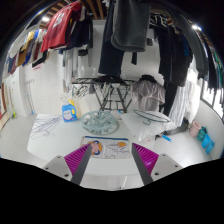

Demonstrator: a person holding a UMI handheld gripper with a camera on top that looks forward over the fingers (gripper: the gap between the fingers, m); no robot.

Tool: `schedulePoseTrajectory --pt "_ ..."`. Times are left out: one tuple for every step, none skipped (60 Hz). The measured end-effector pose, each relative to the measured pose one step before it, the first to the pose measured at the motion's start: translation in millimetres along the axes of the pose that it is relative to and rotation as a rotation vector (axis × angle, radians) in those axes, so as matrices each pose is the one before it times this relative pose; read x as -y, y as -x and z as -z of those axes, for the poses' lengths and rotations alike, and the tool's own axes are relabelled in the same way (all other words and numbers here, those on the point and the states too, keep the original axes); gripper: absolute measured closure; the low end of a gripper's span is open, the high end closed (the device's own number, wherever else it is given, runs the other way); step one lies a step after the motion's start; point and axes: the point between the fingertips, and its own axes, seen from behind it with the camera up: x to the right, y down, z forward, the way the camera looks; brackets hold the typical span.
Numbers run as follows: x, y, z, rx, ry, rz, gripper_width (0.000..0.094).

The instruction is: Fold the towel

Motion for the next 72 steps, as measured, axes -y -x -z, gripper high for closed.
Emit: schedulePoseTrajectory --pt "-2.49 6.69 -2.72 0.01032 0.00493 -0.0002 0.0085" --pt "-2.17 6.21 -2.49 0.00986 0.00410 -0.0005 0.0085" --pt "-2.47 7.23 -2.84 0.00942 0.00393 0.0002 0.0088" --pt "-2.64 7.36 -2.74 0.00852 0.00417 0.0013 0.0085" --pt "-2.91 5.57 0.68 0.00882 0.00503 0.0041 0.0084" --pt "-2.29 6.64 -3.04 0.00700 0.00409 0.0030 0.0083" --pt "-2.70 6.66 -2.73 0.00688 0.00457 0.0028 0.0083" --pt "-2.26 6.79 -3.05 0.00700 0.00383 0.0020 0.0086" --pt "-2.26 7.00 -3.00 0.00730 0.00324 0.0015 0.0083" --pt "-2.38 6.80 -3.79 0.00656 0.00298 0.0015 0.0084" --pt "-6.33 7.11 -4.66 0.00366 0.00159 0.0014 0.0085" --pt "-3.13 6.00 -3.81 0.00323 0.00429 0.0022 0.0083" --pt "-2.65 5.97 -4.10 0.00247 0.00349 0.0016 0.0083" --pt "-2.05 6.10 -4.10 0.00271 0.00162 0.0002 0.0083" --pt "-1.85 6.38 -4.24 0.00362 -0.00067 -0.0015 0.0083" --pt "-2.16 5.96 -4.36 0.00314 0.00006 -0.0010 0.0084" --pt "0.08 2.32 -2.36 0.00393 0.00493 0.0019 0.0085" --pt "-5.43 5.15 -5.17 0.00116 0.00083 0.0002 0.0085" --pt "-2.74 4.68 -4.77 0.00141 0.00236 0.0008 0.0082" --pt "-2.40 5.09 -5.16 0.00145 0.00050 -0.0004 0.0082" --pt "-1.83 4.73 -4.91 0.00142 -0.00156 -0.0018 0.0082" --pt "-0.32 3.49 -5.09 -0.00022 -0.00126 -0.0010 0.0082" --pt "-1.72 4.25 -5.21 -0.00016 -0.00127 0.0002 0.0084" --pt "-3.06 4.12 -5.47 -0.00022 0.00091 0.0012 0.0081" --pt "-2.46 3.14 -4.74 -0.00104 0.00177 0.0025 0.0082" --pt "-2.11 3.32 -5.48 -0.00160 0.00103 0.0021 0.0082" --pt "-1.78 3.30 -5.86 -0.00162 0.00011 0.0011 0.0083" --pt "-1.59 3.23 -6.01 -0.00150 -0.00092 0.0006 0.0082" --pt "-2.14 2.89 -6.51 -0.00187 -0.00004 0.0003 0.0083" --pt "-2.09 3.32 -7.39 -0.00318 0.00280 0.0010 0.0084" --pt "-2.62 2.67 -6.49 -0.00179 0.00360 -0.0002 0.0083" --pt "-2.58 2.56 -6.57 -0.00226 0.00244 -0.0008 0.0083" --pt "-1.80 2.36 -6.28 -0.00245 0.00012 -0.0026 0.0082" --pt "-1.27 2.16 -6.57 -0.00258 -0.00227 -0.0032 0.0082" --pt "-1.32 2.26 -6.64 -0.00211 -0.00324 -0.0031 0.0082" --pt "-1.79 2.32 -7.02 -0.00247 -0.00189 -0.0015 0.0081" --pt "-1.89 2.04 -7.07 -0.00279 -0.00026 -0.0006 0.0080" --pt "-2.18 2.32 -7.20 -0.00255 0.00028 -0.0011 0.0079" --pt "-1.67 2.02 -6.99 -0.00337 -0.00032 -0.0016 0.0081" --pt "-1.50 2.06 -7.16 -0.00293 -0.00079 -0.0034 0.0081" --pt "-1.71 2.01 -7.32 -0.00236 -0.00077 -0.0044 0.0081" --pt "-1.75 2.08 -7.54 -0.00171 -0.00019 -0.0037 0.0081" --pt "-1.84 2.36 -7.66 -0.00115 0.00057 -0.0026 0.0083" --pt "-1.96 2.37 -7.91 -0.00121 0.00099 -0.0011 0.0083" --pt "-1.23 1.79 -7.90 -0.00173 0.00030 -0.0002 0.0085" --pt "-1.29 1.40 -7.27 -0.00222 0.00017 -0.0027 0.0084" --pt "-1.27 1.27 -7.17 -0.00276 -0.00127 -0.0048 0.0084" --pt "-0.42 1.30 -7.26 -0.00259 -0.00305 -0.0045 0.0085" --pt "-0.35 1.17 -7.20 -0.00217 -0.00330 -0.0033 0.0084" --pt "-0.91 1.05 -7.43 -0.00141 -0.00200 -0.0026 0.0084" --pt "-1.12 0.88 -7.47 -0.00237 0.00039 -0.0025 0.0085" --pt "-0.97 0.03 -8.16 -0.00434 0.00085 -0.0033 0.0083" --pt "-0.86 -0.04 -7.51 -0.00650 0.00089 -0.0030 0.0081" --pt "-0.81 -0.70 -7.58 -0.00677 0.00038 -0.0036 0.0082" --pt "-0.87 -0.33 -7.45 -0.00567 0.00062 -0.0038 0.0081" --pt "-0.86 0.36 -7.68 -0.00361 0.00131 -0.0051 0.0082" --pt "-0.97 0.65 -7.71 -0.00120 0.00268 -0.0061 0.0083" --pt "-0.91 1.13 -7.18 0.00027 0.00265 -0.0055 0.0082" --pt "-0.61 0.83 -7.16 -0.00048 0.00128 -0.0034 0.0079" --pt "-0.48 0.41 -7.49 -0.00269 -0.00029 -0.0010 0.0080" --pt "-0.40 0.08 -6.99 -0.00251 0.00037 -0.0004 0.0081" --pt "-0.65 -0.03 -6.98 -0.00310 0.00163 0.0009 0.0082" --pt "-0.89 -0.34 -6.47 -0.00372 0.00311 0.0020 0.0082" --pt "-0.76 -0.72 -6.16 -0.00431 0.00304 0.0025 0.0083" --pt "-0.46 -0.11 -5.38 -0.00419 0.00207 0.0019 0.0081" --pt "-0.72 0.23 -5.47 -0.00244 0.00234 0.0017 0.0080" --pt "-0.75 0.59 -5.12 -0.00002 0.00276 0.0022 0.0083" --pt "-0.56 0.78 -4.81 0.00149 0.00269 0.0034 0.0086" --pt "-0.65 -0.43 -4.80 -0.00019 0.00143 0.0040 0.0087" --pt "0.05 -0.16 -3.83 -0.00135 0.00013 0.0042 0.0088" --pt "0.15 -0.55 -3.37 -0.00277 -0.00068 0.0032 0.0089" --pt "-0.67 -0.73 -3.70 -0.00281 0.00348 0.0030 0.0091"
